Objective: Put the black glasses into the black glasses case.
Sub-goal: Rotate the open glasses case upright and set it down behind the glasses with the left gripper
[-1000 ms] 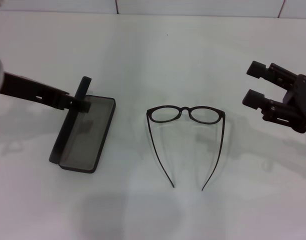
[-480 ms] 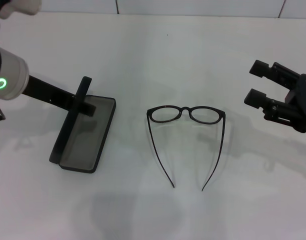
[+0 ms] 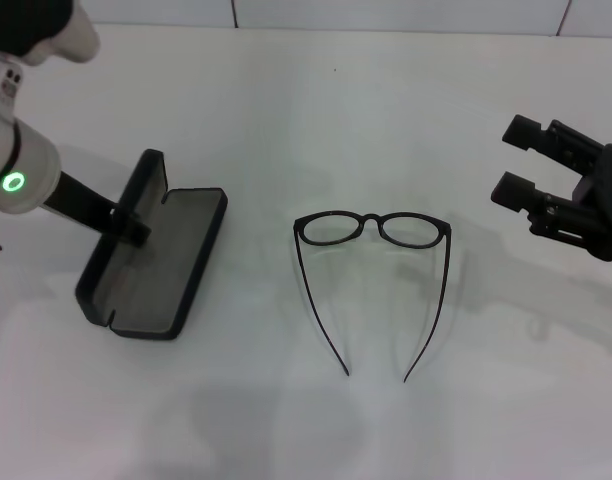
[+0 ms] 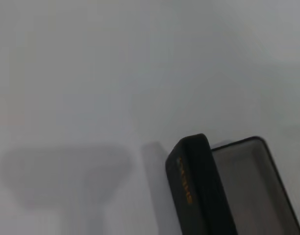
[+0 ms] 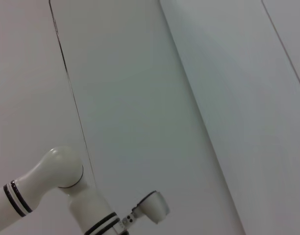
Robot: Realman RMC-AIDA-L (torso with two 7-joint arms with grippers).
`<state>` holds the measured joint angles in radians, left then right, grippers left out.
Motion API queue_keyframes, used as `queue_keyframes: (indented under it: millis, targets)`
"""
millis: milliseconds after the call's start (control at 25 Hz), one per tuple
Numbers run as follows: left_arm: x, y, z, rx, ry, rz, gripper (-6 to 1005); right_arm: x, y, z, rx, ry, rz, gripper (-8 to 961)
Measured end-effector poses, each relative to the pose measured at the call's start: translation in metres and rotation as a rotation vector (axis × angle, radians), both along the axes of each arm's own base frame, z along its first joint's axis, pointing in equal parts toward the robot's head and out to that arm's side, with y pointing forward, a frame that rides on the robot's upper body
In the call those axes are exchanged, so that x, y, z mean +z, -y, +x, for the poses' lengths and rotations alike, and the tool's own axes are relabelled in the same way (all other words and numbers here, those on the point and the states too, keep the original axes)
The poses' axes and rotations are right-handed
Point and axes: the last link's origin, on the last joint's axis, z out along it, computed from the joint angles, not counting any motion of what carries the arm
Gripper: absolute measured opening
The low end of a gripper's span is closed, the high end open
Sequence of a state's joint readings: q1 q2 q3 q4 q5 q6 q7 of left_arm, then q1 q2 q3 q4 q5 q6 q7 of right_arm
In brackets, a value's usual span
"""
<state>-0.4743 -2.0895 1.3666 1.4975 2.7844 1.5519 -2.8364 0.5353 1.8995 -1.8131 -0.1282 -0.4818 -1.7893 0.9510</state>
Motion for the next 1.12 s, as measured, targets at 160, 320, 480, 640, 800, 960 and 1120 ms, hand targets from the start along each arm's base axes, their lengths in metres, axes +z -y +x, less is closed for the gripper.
queue_keyframes:
  millis: [160,320,480,640,800,960,1120]
  targets:
    - [-0.004,0.0,0.004,-0.02,-0.034,-0.008,501,-0.001,0.0,0.0,-0.003,0.001,0.0,821]
    - [-0.001,-0.001,0.011,-0.048,-0.027,0.002,380,-0.001,0.0,0.001,-0.004,0.001,0.0,818]
    - [0.0,-0.001,0.015,-0.065,-0.026,0.007,236,-0.001,0.002,0.003,-0.015,-0.001,0.003,815]
    - [0.0,-0.001,0.02,-0.098,-0.028,0.001,203,0.002,0.003,0.006,-0.027,-0.012,0.028,812]
    - [0.004,-0.006,0.036,-0.219,-0.048,0.003,208,0.001,0.006,0.006,-0.011,-0.006,0.022,809]
    - [-0.006,-0.014,0.067,-0.502,-0.112,-0.034,213,-0.005,0.014,0.002,0.058,0.019,-0.023,806]
    - [-0.027,-0.021,0.092,-0.8,-0.191,-0.077,217,-0.011,0.028,-0.005,0.18,0.04,-0.072,803]
